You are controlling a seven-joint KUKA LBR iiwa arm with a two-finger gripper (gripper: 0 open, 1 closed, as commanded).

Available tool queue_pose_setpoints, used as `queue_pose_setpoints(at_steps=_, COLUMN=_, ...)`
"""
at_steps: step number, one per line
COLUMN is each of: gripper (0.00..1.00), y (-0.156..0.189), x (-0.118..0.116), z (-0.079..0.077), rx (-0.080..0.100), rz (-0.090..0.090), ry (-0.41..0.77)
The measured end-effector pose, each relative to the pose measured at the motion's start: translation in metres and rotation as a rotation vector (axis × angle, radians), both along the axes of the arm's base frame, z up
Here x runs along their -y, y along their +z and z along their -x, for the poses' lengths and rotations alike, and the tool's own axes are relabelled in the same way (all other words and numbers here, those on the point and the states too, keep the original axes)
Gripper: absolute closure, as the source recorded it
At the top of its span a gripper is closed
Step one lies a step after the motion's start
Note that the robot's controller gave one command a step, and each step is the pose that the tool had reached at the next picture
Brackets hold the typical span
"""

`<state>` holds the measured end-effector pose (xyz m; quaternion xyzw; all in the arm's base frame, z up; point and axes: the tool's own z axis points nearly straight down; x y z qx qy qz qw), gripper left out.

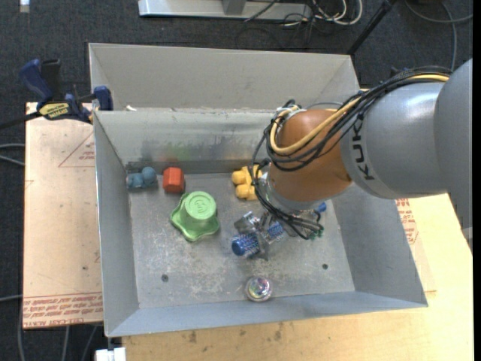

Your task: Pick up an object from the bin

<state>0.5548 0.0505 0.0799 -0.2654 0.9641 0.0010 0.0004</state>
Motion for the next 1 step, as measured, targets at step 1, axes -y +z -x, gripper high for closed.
queue_pose_setpoints(at_steps=1, gripper=1.00, y=0.1100, x=0.0000, z=0.0105, rx=0.008, rz=0.000, ry=0.010)
